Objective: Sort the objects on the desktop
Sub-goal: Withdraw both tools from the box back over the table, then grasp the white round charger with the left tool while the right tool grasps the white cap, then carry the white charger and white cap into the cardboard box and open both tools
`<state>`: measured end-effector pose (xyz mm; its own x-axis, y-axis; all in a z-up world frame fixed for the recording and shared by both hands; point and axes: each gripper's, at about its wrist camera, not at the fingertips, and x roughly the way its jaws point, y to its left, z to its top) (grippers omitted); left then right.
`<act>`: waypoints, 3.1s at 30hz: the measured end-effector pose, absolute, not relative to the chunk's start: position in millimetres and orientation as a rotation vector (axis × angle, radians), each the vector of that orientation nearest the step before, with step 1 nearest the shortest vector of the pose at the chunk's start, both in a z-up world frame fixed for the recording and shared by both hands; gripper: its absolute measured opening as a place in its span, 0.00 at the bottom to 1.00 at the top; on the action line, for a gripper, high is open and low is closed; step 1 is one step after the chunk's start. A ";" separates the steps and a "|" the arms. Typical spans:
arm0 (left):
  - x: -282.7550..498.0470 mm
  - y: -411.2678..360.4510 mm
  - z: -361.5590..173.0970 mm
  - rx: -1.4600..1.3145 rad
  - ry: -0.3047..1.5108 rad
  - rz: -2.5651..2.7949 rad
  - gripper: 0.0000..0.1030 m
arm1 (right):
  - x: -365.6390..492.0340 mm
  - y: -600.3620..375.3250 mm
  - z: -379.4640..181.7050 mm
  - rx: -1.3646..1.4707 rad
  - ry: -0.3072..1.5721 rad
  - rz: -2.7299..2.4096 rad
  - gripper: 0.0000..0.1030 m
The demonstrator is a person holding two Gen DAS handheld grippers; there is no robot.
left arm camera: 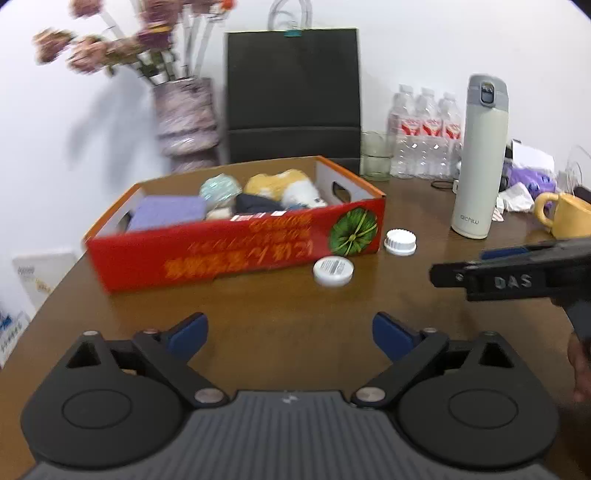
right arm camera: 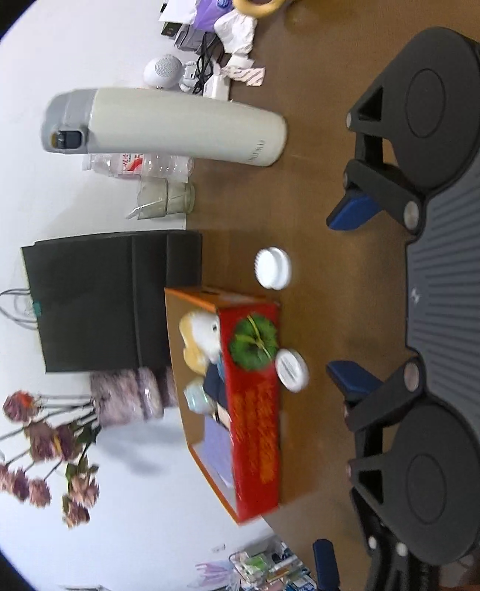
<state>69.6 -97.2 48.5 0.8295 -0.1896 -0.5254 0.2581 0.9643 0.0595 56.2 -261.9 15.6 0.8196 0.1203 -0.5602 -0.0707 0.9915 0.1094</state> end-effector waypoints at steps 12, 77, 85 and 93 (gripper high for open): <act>170.4 -140.9 27.1 0.130 0.646 -0.310 0.76 | 156.5 -285.0 -2.3 0.100 0.637 0.148 0.67; -4.1 -2.8 127.0 -0.066 0.382 -0.045 0.39 | -39.6 -193.6 96.4 0.079 0.286 0.181 0.36; 85.1 10.9 144.9 -0.064 0.381 -0.059 0.39 | 49.7 -223.0 122.7 0.130 0.278 0.137 0.36; 189.0 8.4 143.0 -0.117 0.474 -0.152 0.39 | 151.5 -216.7 111.0 0.161 0.432 0.185 0.36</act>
<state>189.0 8.4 143.0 0.8787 -0.1724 -0.4452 0.1179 0.9820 -0.1476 151.5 -216.7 111.0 0.8916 0.2117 -0.4002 -0.1434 0.9705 0.1938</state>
